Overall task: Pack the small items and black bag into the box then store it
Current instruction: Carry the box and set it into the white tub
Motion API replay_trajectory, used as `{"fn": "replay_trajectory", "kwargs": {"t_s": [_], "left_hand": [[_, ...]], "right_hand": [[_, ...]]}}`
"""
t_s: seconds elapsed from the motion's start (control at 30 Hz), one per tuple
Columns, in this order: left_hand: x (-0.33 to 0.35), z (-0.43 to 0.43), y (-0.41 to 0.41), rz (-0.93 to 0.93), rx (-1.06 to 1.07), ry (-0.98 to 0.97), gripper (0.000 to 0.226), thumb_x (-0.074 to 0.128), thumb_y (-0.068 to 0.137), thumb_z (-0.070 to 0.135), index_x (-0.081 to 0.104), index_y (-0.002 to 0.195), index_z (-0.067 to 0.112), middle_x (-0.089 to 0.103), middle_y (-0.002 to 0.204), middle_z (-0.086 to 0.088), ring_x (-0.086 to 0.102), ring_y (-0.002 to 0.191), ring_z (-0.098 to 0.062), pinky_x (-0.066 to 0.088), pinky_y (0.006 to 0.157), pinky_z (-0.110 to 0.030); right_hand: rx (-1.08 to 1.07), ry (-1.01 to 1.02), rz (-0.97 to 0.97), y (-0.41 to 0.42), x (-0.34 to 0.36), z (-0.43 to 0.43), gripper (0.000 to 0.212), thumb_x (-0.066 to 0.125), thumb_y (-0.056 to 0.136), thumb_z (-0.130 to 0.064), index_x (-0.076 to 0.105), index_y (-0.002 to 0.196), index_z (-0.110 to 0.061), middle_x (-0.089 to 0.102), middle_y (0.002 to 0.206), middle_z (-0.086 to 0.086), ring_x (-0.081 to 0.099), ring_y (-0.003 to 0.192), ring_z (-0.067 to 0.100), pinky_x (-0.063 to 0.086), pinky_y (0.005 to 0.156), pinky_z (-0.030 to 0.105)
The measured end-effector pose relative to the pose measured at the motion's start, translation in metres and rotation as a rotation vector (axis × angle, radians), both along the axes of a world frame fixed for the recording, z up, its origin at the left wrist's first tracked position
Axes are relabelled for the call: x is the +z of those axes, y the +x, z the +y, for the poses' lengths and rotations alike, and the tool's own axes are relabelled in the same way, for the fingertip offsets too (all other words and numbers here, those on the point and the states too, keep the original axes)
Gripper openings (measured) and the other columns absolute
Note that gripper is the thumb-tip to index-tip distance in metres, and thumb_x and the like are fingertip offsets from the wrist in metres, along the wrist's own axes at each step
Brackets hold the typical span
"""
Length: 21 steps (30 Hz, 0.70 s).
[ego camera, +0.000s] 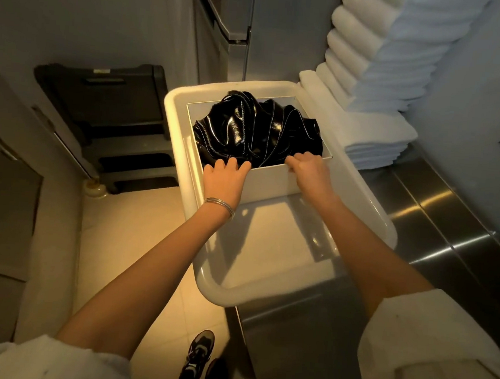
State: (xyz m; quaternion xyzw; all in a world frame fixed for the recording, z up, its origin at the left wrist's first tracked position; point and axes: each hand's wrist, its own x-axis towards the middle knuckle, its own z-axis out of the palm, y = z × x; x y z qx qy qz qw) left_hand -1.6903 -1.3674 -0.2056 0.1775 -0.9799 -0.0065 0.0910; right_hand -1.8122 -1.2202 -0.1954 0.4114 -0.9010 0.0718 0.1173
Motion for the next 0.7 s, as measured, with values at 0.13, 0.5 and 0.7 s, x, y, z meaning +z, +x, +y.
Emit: {"fn": "replay_trajectory", "kwargs": {"t_s": [0.13, 0.5, 0.7], "left_hand": [[-0.005, -0.011, -0.013, 0.004, 0.011, -0.042, 0.058, 0.055, 0.075, -0.007, 0.041, 0.125, 0.020, 0.053, 0.104, -0.008, 0.048, 0.090, -0.027, 0.034, 0.071, -0.033], [-0.015, -0.021, -0.022, 0.043, -0.021, 0.024, 0.028, 0.039, 0.096, 0.036, 0.046, 0.117, 0.019, 0.054, 0.105, -0.006, 0.044, 0.096, -0.025, 0.029, 0.076, -0.035], [-0.016, -0.023, -0.024, 0.068, -0.030, 0.005, 0.033, 0.035, 0.096, 0.043, 0.046, 0.117, 0.020, 0.054, 0.106, -0.006, 0.043, 0.096, -0.025, 0.025, 0.073, -0.034]], "right_hand": [[-0.003, 0.033, 0.079, -0.007, -0.006, -0.012, 0.033, 0.078, 0.052, 0.006, 0.062, 0.077, -0.008, 0.062, 0.062, 0.010, 0.060, 0.060, 0.028, 0.050, 0.061, 0.035], [0.040, 0.037, -0.156, -0.032, -0.021, -0.016, 0.033, 0.055, 0.089, -0.037, 0.058, 0.107, -0.010, 0.059, 0.106, 0.009, 0.047, 0.105, 0.029, 0.017, 0.089, 0.036], [0.020, 0.027, -0.129, -0.033, -0.022, -0.017, 0.036, 0.053, 0.089, -0.041, 0.057, 0.105, -0.010, 0.058, 0.106, 0.009, 0.046, 0.104, 0.029, 0.017, 0.090, 0.036]]}}
